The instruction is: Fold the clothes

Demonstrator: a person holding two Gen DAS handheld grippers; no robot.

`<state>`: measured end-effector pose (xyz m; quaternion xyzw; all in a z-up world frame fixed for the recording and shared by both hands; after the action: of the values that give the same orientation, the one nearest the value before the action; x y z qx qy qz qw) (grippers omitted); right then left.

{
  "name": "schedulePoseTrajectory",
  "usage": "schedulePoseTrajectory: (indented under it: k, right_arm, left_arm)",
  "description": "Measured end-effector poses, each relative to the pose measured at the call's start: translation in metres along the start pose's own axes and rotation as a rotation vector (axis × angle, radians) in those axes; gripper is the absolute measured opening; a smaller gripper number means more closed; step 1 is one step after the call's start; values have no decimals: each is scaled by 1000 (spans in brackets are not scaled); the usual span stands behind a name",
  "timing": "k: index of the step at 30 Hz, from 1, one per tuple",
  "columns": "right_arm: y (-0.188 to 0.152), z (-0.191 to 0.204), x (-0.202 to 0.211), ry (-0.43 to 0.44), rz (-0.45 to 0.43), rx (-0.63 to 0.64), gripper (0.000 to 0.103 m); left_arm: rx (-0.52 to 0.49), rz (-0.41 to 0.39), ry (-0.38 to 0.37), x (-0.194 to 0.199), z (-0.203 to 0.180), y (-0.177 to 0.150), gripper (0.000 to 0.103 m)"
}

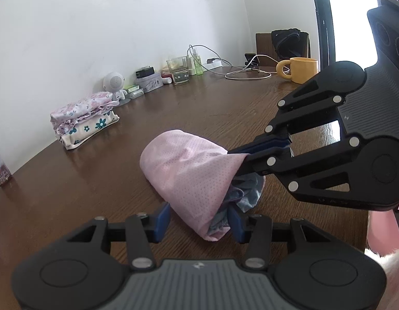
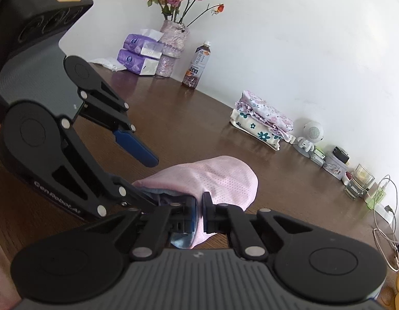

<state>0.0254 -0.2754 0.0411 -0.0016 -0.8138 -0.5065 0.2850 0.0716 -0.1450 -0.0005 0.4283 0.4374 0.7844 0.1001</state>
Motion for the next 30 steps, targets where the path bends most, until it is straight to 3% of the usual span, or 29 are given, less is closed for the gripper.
schedulePoseTrajectory:
  k: [9,11,13,17,21,22,24,27,30]
  right_arm:
    - [-2,-1,2,10,-8,-12,4]
    - [-3,-1,2,16,-8,-12,4]
    - [-6,0,2,23,-5,-11,5]
    - [-11,5,-1,36,16,-1,5]
    - [-12,-6,8,80,-1,-88,7]
    - [-12,-9,10,92,-7,-112,8]
    - [-12,-15,15,115,-17,-161,13]
    - [-13,-24,23,150,-33,-233,31]
    - [-13,-34,29,176,-52,-313,34]
  left_arm:
    - [17,-3,30,-10,0,7,47]
    - [15,4,42,-13,-1,6,43]
    - [20,11,43,-14,-1,5,33]
    - [34,11,52,-13,0,2,29]
    - [38,5,58,-9,0,-2,33]
    - [40,0,56,-6,0,-3,38]
    - [40,-9,58,2,0,-5,45]
    - [21,-20,77,12,-2,-7,45]
    - [8,-20,94,15,-5,-7,45]
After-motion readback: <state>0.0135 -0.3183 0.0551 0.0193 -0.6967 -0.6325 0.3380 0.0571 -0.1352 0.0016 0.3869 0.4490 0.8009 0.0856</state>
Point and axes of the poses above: each gripper's, at about its wrist camera, not at the fingertips, and x roughly against the way its jaws point, z to its left, y to its top, the point moved 2 cm from there along -x, roughly the way its jaws point, and after that the axes turned 3 degrees about -x, right-handed, at the moved point
